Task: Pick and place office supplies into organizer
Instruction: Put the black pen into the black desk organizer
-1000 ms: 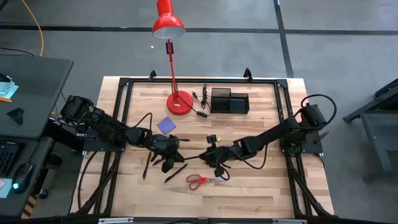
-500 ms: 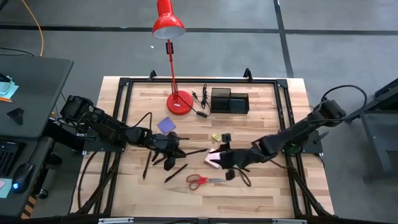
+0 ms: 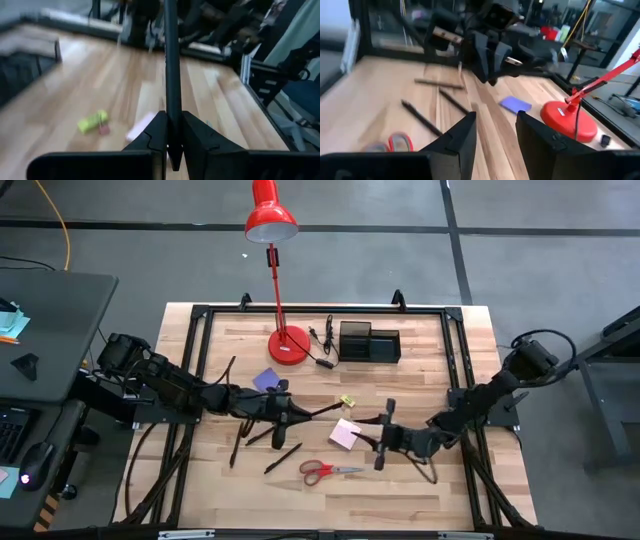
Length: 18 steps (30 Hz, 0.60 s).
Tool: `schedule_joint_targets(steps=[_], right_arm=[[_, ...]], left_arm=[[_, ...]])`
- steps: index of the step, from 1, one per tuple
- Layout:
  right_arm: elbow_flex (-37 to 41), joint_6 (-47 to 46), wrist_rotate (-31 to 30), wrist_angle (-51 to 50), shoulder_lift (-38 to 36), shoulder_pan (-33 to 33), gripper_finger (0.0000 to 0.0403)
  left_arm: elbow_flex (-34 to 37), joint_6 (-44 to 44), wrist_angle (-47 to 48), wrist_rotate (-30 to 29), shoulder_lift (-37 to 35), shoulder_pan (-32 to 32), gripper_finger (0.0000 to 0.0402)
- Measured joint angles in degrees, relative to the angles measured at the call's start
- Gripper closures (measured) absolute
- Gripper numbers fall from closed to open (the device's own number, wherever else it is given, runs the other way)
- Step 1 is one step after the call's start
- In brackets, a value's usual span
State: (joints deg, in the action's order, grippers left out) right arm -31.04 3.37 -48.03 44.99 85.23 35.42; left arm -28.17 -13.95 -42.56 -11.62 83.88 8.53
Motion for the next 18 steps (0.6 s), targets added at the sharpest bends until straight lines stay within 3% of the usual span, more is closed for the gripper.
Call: schedule_joint_targets(steps=[7,13,18], right_arm=[[10.3,-0.5,10.3,22.5,0.0,-4.2,0.0266],[8.8,0.1,22.1,24.2,0.0,-10.8,0.0227],[7.6,0.6,27.7,23.8,0.0,-14.8,0.0175]], left_arm=[[0.0,6.2,-5.7,-0.3,0.0,1.7,0.0379],[0.0,6.2,-5.9,-1.6,0.0,1.6,0.0379],[0.0,6.2,-6.4,-1.1,0.0,1.6,0.0379]])
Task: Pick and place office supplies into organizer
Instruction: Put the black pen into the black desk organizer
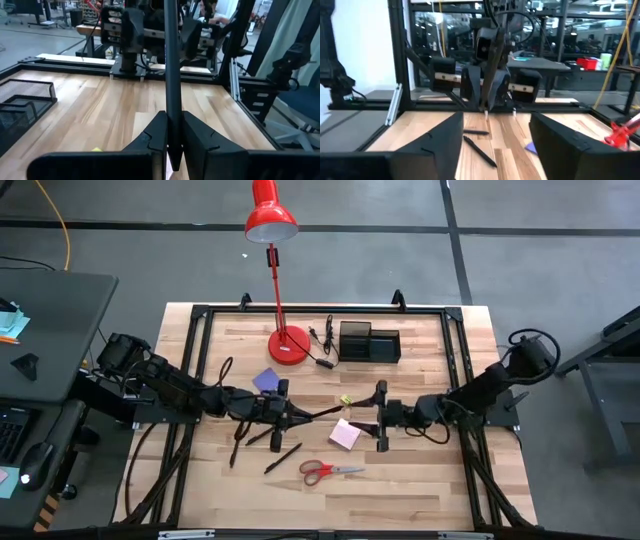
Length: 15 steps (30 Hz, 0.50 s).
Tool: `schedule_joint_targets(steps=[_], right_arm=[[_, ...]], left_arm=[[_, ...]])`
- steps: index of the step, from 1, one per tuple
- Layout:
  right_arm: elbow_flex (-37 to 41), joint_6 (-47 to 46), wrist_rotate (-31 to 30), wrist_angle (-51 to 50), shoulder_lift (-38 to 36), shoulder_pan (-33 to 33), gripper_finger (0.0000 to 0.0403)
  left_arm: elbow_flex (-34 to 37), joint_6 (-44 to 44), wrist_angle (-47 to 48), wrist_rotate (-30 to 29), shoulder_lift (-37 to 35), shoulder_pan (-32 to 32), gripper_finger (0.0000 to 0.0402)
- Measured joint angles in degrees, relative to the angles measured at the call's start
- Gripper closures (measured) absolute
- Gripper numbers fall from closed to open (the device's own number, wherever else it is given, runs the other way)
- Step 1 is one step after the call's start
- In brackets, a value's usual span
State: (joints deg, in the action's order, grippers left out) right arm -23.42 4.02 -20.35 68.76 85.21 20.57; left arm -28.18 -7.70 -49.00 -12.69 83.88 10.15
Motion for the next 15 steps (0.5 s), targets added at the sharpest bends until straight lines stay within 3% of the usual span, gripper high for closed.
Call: schedule_joint_targets(steps=[6,15], right_arm=[[-2.1,-1.4,3.3,0.0,0.0,-2.7,0.0145],[-7.8,-1.1,7.5,-8.1,0.0,-5.5,0.0166]], left_arm=[[0.0,0.0,1.3,-0.4,0.0,0.0,0.0379],[0.0,0.0,1.6,-0.4,0.0,0.0,0.0379]])
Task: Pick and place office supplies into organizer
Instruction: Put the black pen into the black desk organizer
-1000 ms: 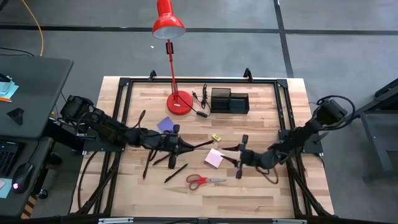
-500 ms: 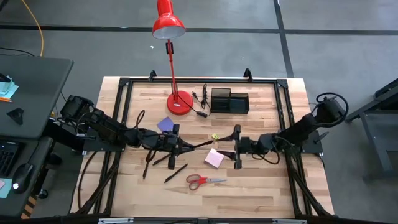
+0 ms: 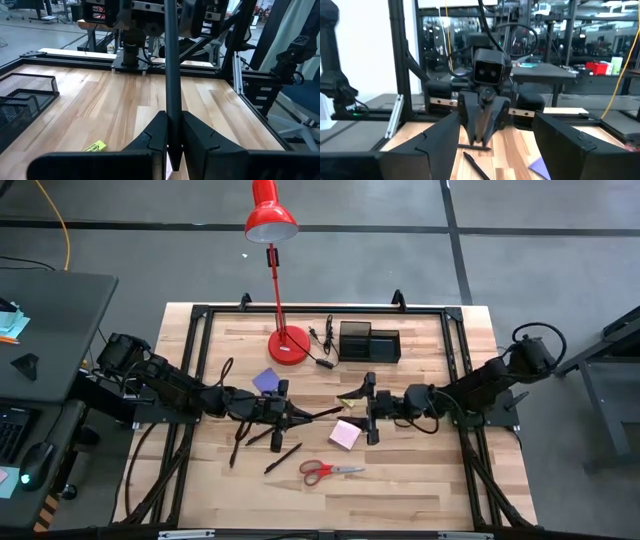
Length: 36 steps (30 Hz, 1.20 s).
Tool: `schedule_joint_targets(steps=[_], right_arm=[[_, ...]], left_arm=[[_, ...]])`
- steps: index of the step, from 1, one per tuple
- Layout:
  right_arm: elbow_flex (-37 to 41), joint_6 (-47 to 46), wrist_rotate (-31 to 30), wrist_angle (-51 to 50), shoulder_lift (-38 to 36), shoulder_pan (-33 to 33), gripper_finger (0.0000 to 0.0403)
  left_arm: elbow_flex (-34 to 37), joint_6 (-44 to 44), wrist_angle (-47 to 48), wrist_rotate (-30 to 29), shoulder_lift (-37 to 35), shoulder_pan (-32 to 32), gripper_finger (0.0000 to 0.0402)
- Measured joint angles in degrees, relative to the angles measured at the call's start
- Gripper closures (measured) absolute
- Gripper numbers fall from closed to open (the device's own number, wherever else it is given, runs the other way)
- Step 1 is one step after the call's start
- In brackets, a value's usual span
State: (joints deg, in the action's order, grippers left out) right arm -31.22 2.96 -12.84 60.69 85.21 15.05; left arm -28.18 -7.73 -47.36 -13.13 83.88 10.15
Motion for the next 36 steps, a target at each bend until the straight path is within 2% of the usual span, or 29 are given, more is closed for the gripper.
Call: schedule_joint_targets(steps=[6,13,23,27,36], right_arm=[[-2.1,-0.1,2.9,-1.7,0.0,-0.5,0.0177],[-2.5,-0.6,2.8,-2.6,0.0,-0.5,0.0199],[-2.5,-0.6,3.0,-2.7,0.0,-0.5,0.0276],[-2.5,-0.6,5.8,-2.7,0.0,-0.8,0.0305],[-2.5,-1.2,8.1,-2.9,0.0,-2.4,0.0383]], left_arm=[[0.0,0.0,0.2,-0.7,0.0,0.0,0.0379],[0.0,-0.1,0.5,-1.8,0.0,0.0,0.0379],[0.0,0.0,0.7,-3.0,0.0,0.0,0.0379],[0.0,0.0,0.8,-2.9,0.0,0.1,0.0379],[0.0,0.0,0.9,-2.9,0.0,0.0,0.0379]])
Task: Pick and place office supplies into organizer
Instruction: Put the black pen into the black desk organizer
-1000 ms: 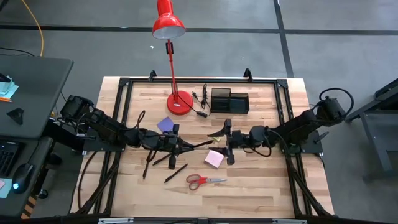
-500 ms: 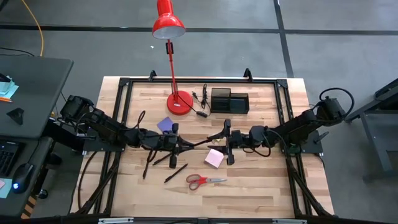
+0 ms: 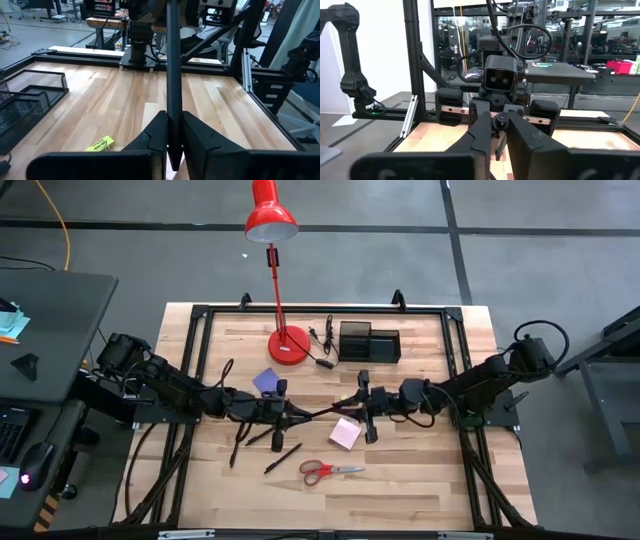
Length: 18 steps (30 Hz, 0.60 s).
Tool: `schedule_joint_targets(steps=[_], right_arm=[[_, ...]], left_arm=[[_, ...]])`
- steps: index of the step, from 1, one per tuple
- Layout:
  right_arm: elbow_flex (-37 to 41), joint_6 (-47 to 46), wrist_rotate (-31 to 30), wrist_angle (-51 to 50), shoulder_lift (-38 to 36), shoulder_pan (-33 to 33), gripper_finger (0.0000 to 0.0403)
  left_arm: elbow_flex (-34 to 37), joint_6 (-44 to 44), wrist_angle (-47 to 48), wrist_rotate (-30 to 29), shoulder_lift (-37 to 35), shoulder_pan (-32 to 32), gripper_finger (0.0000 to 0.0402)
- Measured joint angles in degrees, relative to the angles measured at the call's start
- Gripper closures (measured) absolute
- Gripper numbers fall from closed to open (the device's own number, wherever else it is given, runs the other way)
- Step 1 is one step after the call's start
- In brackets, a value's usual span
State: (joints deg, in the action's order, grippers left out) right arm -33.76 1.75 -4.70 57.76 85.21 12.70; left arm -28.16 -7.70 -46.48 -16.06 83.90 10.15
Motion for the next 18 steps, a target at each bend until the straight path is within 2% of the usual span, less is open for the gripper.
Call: schedule_joint_targets(steps=[2,5,9,13,18], right_arm=[[0.0,0.0,0.4,0.0,0.0,-0.1,0.0392],[0.0,0.0,0.3,0.0,0.0,-0.1,0.0385],[0.0,0.3,-0.9,-0.3,0.0,0.0,0.0379],[0.0,0.8,-1.3,-0.7,0.0,0.0,0.0390],[0.1,0.8,-5.2,-2.8,0.0,0.0,0.0390]], left_arm=[[0.0,0.0,0.0,-0.1,0.0,0.0,0.0379],[0.0,0.0,0.0,-0.1,0.0,0.0,0.0375],[0.0,-0.6,0.2,-1.5,0.0,0.0,0.0339],[0.0,-0.6,2.6,-2.6,0.0,-0.1,0.0300],[0.0,-0.4,6.9,-5.4,0.0,-0.1,0.0267]])
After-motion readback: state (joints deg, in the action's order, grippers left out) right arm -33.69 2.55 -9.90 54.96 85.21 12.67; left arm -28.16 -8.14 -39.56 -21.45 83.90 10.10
